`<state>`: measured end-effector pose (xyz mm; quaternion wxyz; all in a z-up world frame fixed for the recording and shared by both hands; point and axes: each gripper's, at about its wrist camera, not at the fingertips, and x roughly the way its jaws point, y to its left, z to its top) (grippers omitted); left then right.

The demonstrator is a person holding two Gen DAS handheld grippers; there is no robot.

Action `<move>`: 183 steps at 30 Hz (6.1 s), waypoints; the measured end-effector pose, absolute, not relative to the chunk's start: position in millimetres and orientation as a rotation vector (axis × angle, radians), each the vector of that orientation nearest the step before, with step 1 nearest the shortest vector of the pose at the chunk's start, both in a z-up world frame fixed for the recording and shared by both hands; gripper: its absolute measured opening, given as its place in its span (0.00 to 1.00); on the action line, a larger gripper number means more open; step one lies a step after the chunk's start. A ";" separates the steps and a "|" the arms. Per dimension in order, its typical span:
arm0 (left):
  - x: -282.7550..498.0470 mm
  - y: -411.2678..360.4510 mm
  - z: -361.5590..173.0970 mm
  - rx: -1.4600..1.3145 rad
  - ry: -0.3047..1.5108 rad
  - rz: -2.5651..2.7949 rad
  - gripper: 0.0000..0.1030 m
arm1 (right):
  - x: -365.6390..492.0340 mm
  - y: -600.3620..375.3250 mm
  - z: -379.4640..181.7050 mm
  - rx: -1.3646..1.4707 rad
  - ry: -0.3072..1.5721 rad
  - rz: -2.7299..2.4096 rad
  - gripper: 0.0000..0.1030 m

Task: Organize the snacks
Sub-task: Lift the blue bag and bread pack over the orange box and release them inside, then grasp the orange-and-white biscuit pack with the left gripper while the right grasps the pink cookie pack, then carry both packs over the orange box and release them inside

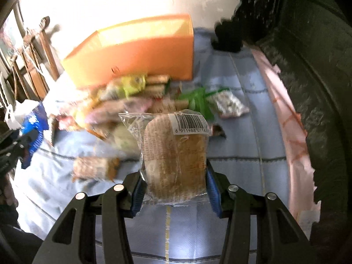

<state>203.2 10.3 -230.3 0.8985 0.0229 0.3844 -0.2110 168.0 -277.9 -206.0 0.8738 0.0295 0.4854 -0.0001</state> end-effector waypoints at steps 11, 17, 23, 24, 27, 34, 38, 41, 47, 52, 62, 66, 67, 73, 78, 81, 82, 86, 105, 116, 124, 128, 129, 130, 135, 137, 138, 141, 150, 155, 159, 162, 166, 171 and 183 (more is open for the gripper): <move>222.0 -0.9 -184.5 0.048 0.752 -0.400 0.45 | 175.5 -262.5 -140.0 0.077 0.887 0.075 0.47; 256.0 -9.3 -142.0 0.080 0.717 -0.325 0.45 | 199.6 -249.3 -87.0 0.031 0.794 0.098 0.47; 287.8 -14.5 -90.1 0.062 0.640 -0.300 0.45 | 228.1 -244.4 -34.4 0.009 0.705 0.121 0.47; 292.7 -16.4 -82.5 0.063 0.629 -0.296 0.45 | 232.8 -243.6 -27.6 0.004 0.694 0.122 0.47; 306.0 -21.8 -63.1 0.073 0.595 -0.287 0.46 | 249.9 -240.7 -7.4 -0.003 0.670 0.125 0.47; 333.1 -33.7 -49.4 0.059 0.597 -0.289 0.46 | 278.6 -236.3 12.4 -0.028 0.642 0.122 0.47; 343.9 -36.7 -52.2 0.058 0.602 -0.291 0.46 | 292.1 -237.4 13.8 -0.023 0.640 0.116 0.47; 352.5 -37.1 -55.5 0.057 0.608 -0.289 0.46 | 301.5 -236.9 13.8 -0.023 0.644 0.113 0.47; 372.9 -39.7 -60.4 0.058 0.614 -0.278 0.46 | 321.2 -233.9 7.8 -0.034 0.650 0.109 0.47; 413.2 -51.7 -72.0 0.069 0.665 -0.297 0.68 | 365.9 -232.6 -2.1 -0.020 0.697 0.149 0.50; 411.2 0.8 -111.3 0.061 0.700 -0.166 0.90 | 351.8 -250.9 -63.6 -0.041 0.812 0.073 0.68; 372.9 31.0 -147.5 0.057 0.744 -0.185 0.91 | 312.2 -245.8 -114.0 -0.009 0.893 0.085 0.76; 364.9 35.8 -155.8 0.058 0.757 -0.190 0.91 | 304.0 -243.7 -124.9 -0.011 0.916 0.088 0.77; 303.1 61.7 -230.1 0.102 0.873 -0.192 0.91 | 275.7 -218.6 -195.7 -0.040 1.078 0.088 0.80; 284.4 71.2 -274.3 0.130 0.930 -0.141 0.91 | 281.0 -205.8 -212.8 -0.028 1.099 0.094 0.83; 281.0 71.2 -288.6 0.142 0.931 -0.123 0.91 | 292.3 -191.6 -220.1 -0.061 1.106 0.099 0.84; 281.7 70.4 -292.8 0.141 0.929 -0.117 0.91 | 295.5 -188.5 -221.0 -0.076 1.113 0.098 0.84; 287.9 68.3 -309.5 0.169 0.952 -0.086 0.91 | 305.0 -176.4 -246.3 -0.116 1.170 0.097 0.87; 265.5 85.8 -314.8 0.005 0.977 -0.195 0.41 | 284.3 -164.5 -252.0 -0.175 1.127 0.116 0.63; 244.2 86.9 -278.7 -0.079 0.916 -0.252 0.41 | 255.1 -203.6 -211.1 -0.047 1.029 0.109 0.61; 240.9 67.1 -238.8 -0.082 0.860 -0.299 0.41 | 237.1 -220.9 -169.4 -0.001 0.958 0.108 0.61; 242.2 54.5 -221.3 -0.060 0.846 -0.297 0.41 | 229.7 -225.8 -149.1 0.009 0.918 0.103 0.61; 243.7 51.8 -216.4 -0.054 0.844 -0.287 0.41 | 226.9 -226.6 -142.1 0.008 0.903 0.102 0.61; 245.3 49.3 -211.0 -0.049 0.842 -0.276 0.41 | 226.2 -226.9 -138.2 0.007 0.895 0.102 0.61; 251.9 35.6 -178.7 -0.033 0.804 -0.252 0.41 | 218.0 -228.0 -106.0 0.006 0.822 0.096 0.61; 256.4 28.9 -162.5 -0.026 0.780 -0.257 0.41 | 217.2 -228.9 -91.6 0.005 0.792 0.095 0.61; 259.1 23.9 -153.1 -0.016 0.764 -0.261 0.41 | 217.1 -228.9 -85.6 0.005 0.781 0.095 0.61; 269.5 10.1 -125.7 0.005 0.719 -0.277 0.41 | 219.8 -231.7 -61.7 0.001 0.738 0.092 0.61; 302.8 -24.9 -48.0 0.056 0.607 -0.295 0.41 | 239.9 -242.9 4.9 -0.015 0.617 0.081 0.61; 317.3 -37.5 -35.5 0.086 0.593 -0.277 0.41 | 256.9 -245.5 20.9 -0.024 0.594 0.075 0.61; 327.0 -43.6 -39.3 0.086 0.611 -0.273 0.41 | 267.3 -243.9 21.9 -0.027 0.598 0.075 0.61; 332.6 -43.9 -44.5 0.087 0.622 -0.269 0.41 | 275.2 -242.4 18.5 -0.026 0.607 0.076 0.61; 344.9 -43.2 -51.7 0.084 0.636 -0.262 0.41 | 287.2 -242.6 12.1 -0.024 0.620 0.076 0.61; 365.6 -43.5 -60.4 0.087 0.650 -0.254 0.41 | 308.9 -241.4 5.4 -0.030 0.637 0.076 0.61; 440.7 -35.0 -122.8 0.120 0.765 -0.172 0.94 | 393.5 -253.3 -56.9 -0.036 0.807 0.072 0.72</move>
